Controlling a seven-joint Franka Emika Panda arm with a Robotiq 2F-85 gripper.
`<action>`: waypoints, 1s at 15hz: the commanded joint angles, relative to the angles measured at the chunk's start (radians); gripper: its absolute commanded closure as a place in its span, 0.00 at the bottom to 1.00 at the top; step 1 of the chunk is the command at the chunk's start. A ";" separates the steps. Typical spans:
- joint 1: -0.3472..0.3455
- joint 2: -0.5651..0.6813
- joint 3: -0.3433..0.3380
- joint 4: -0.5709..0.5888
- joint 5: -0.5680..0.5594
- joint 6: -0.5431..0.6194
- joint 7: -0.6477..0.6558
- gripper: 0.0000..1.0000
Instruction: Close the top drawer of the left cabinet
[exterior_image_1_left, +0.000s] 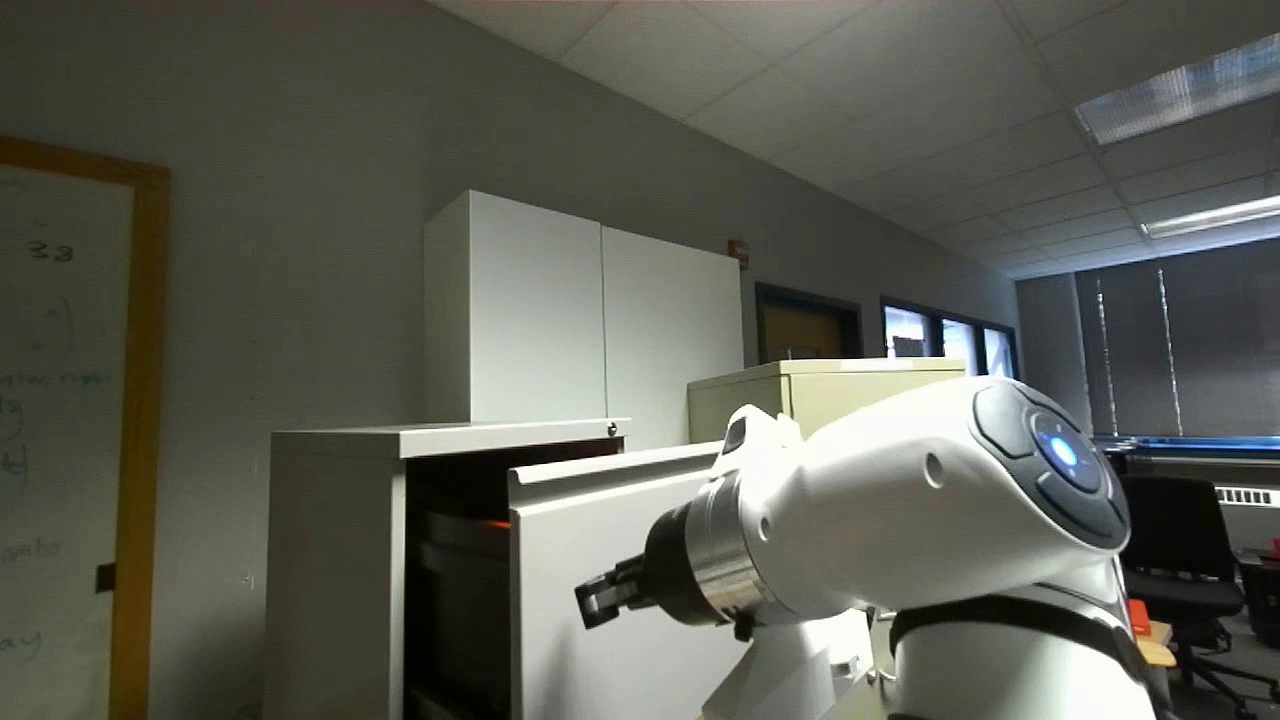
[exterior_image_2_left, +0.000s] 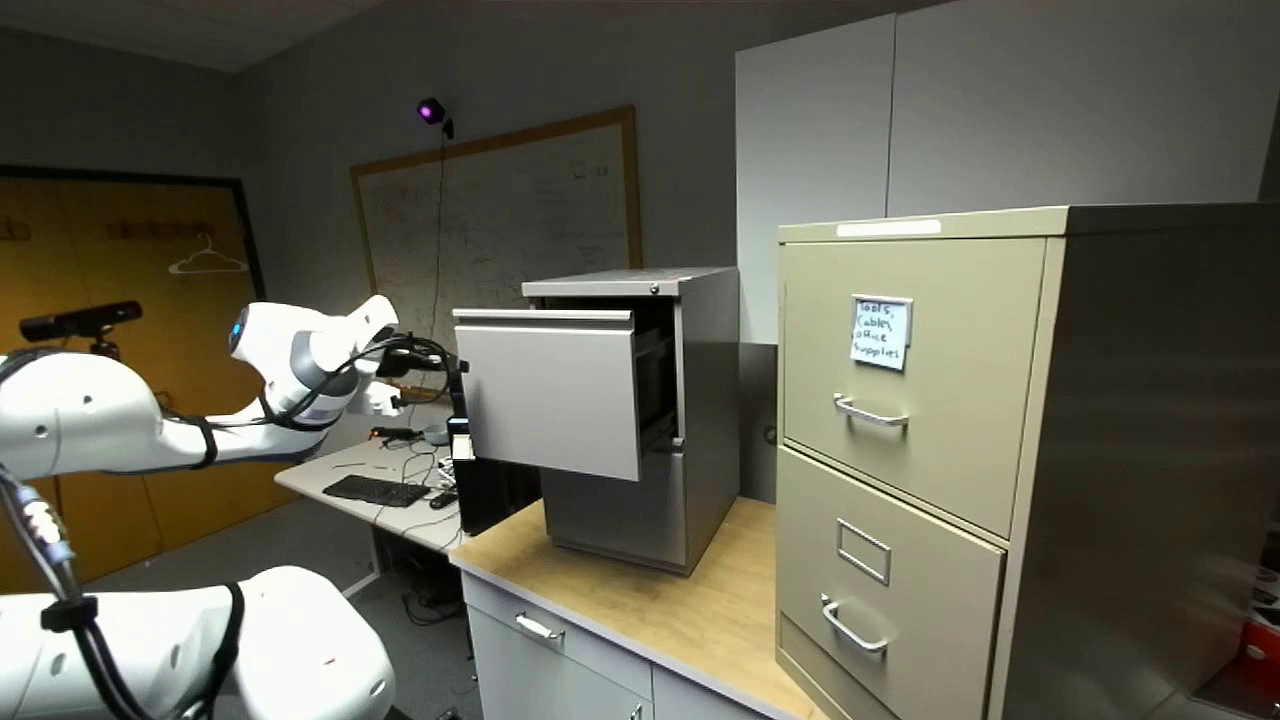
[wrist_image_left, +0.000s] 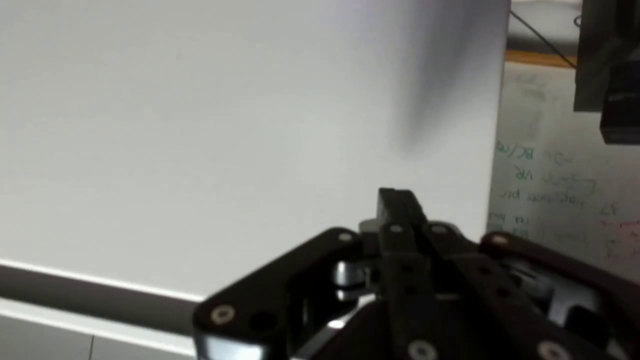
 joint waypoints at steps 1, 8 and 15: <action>-0.095 -0.087 0.036 -0.002 0.029 0.138 -0.004 0.99; -0.158 -0.057 0.029 0.008 0.159 0.314 -0.086 0.99; -0.166 0.146 -0.002 0.059 0.260 0.330 -0.163 1.00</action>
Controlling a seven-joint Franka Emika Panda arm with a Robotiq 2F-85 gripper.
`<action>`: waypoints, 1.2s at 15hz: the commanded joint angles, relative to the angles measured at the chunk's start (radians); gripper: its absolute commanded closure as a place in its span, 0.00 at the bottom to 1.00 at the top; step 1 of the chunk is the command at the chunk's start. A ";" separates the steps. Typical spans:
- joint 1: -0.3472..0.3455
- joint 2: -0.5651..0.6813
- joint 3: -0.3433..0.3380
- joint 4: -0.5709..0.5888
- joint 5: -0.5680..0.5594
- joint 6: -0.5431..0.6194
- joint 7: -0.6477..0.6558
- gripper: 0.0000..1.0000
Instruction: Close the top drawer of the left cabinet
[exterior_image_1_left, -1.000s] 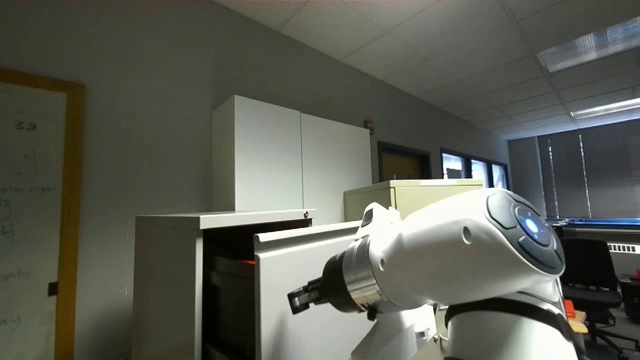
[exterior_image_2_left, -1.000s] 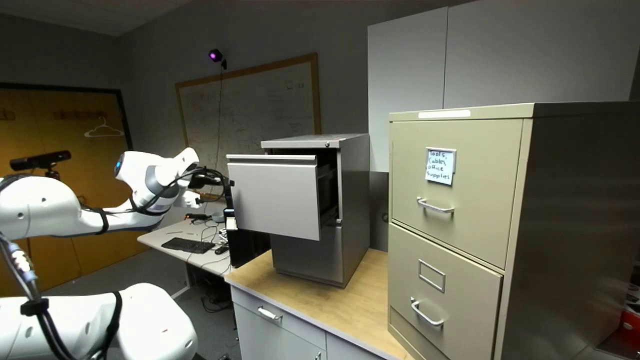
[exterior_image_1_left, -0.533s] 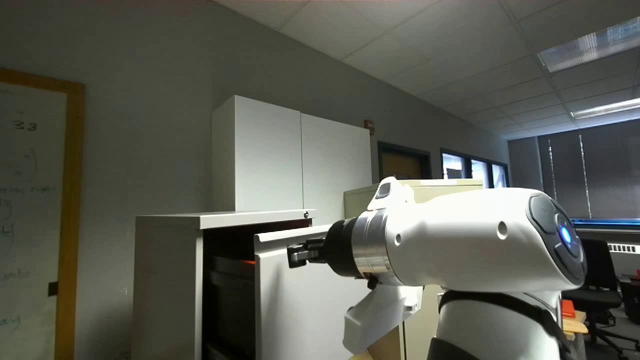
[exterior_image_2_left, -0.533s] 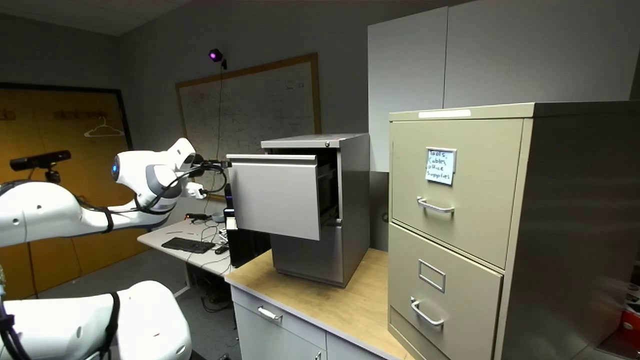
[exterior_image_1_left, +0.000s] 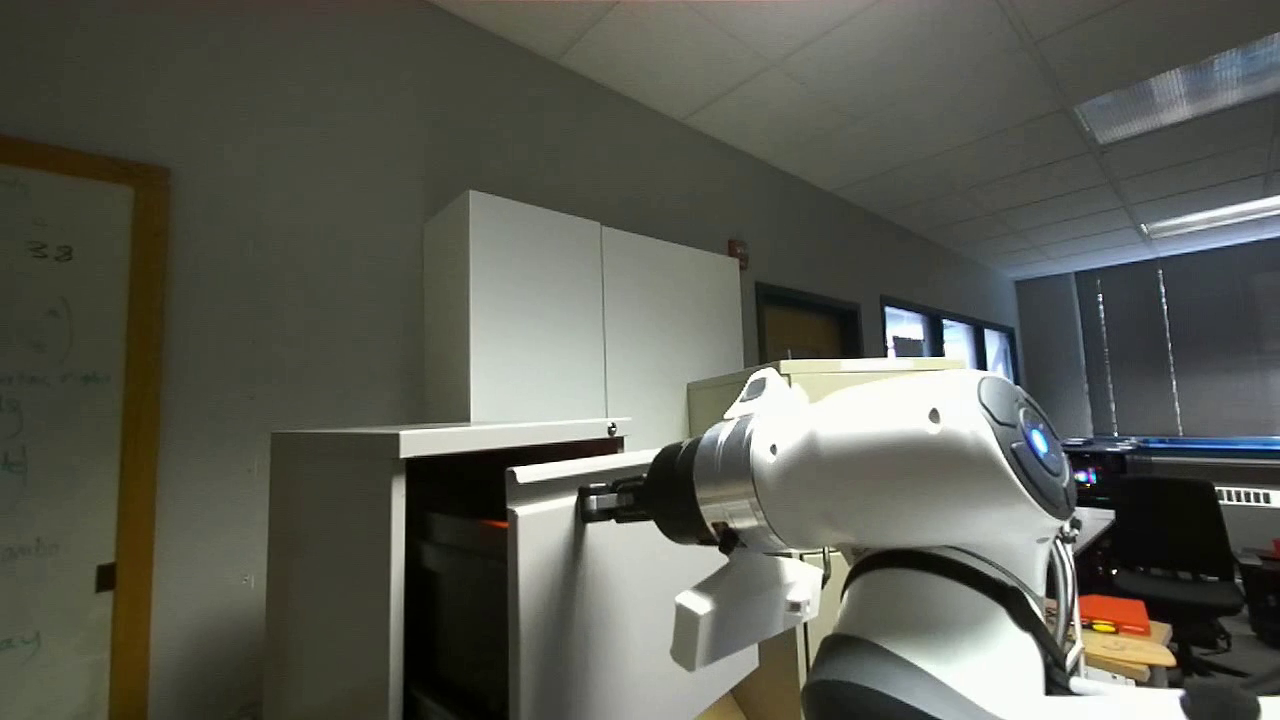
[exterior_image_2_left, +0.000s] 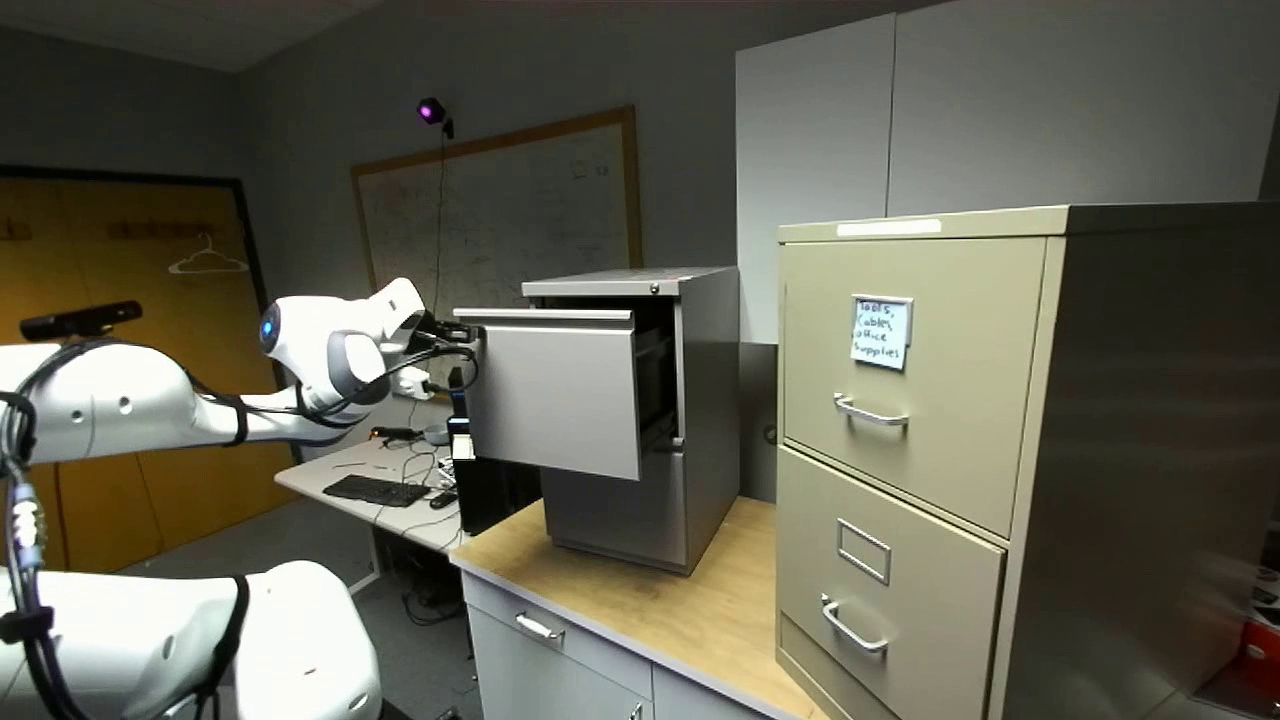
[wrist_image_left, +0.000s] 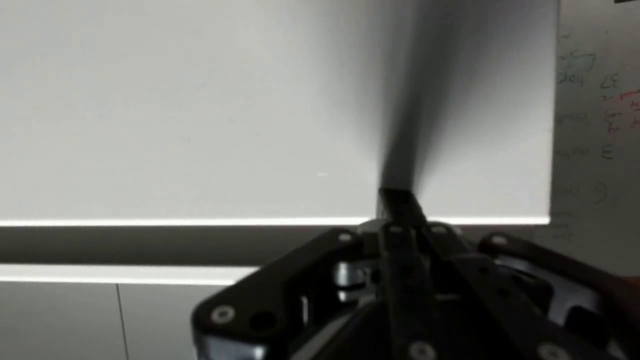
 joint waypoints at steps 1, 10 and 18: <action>-0.022 0.137 -0.020 0.070 0.042 0.025 -0.062 1.00; -0.098 0.353 -0.017 0.258 0.053 0.010 -0.076 1.00; -0.172 0.570 0.031 0.438 0.001 -0.033 -0.065 1.00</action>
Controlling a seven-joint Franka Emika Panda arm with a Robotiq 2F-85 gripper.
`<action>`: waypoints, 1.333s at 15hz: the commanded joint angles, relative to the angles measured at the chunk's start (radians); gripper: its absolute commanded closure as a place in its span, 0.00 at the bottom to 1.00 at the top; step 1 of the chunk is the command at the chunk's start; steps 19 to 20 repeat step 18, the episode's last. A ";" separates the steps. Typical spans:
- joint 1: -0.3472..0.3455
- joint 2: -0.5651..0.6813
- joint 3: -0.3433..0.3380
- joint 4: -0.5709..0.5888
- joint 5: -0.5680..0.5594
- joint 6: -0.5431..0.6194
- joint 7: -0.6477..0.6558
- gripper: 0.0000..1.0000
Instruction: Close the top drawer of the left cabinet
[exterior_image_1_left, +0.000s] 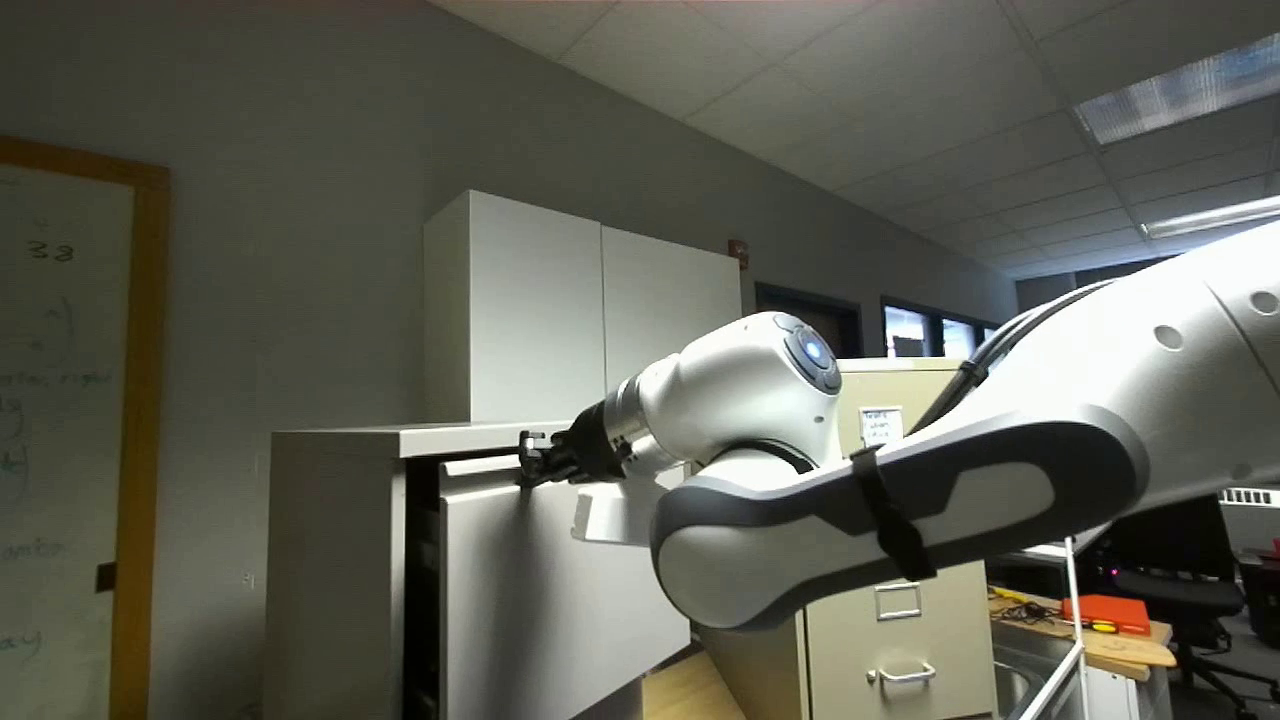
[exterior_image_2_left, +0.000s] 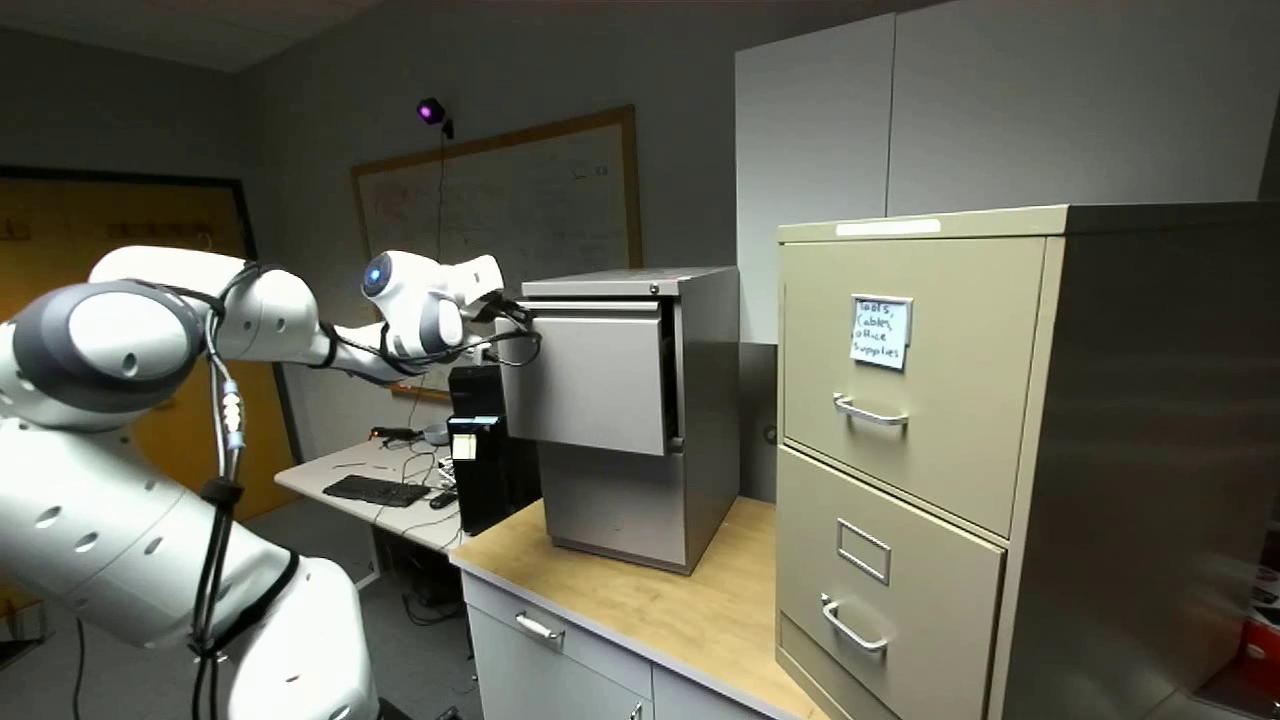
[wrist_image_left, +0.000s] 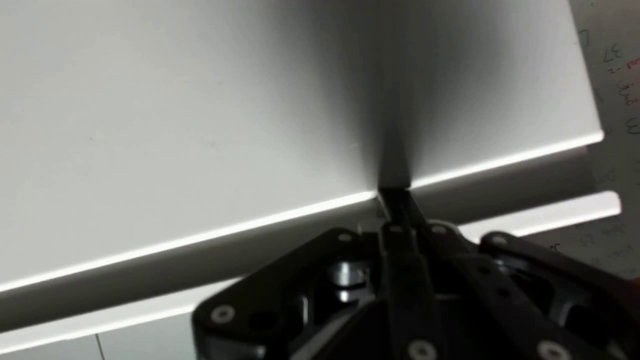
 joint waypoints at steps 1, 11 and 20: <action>-0.059 0.142 0.047 0.132 -0.033 -0.039 -0.018 1.00; -0.208 0.369 0.184 0.364 -0.143 -0.197 -0.010 1.00; -0.265 0.436 0.254 0.453 -0.252 -0.305 0.017 0.99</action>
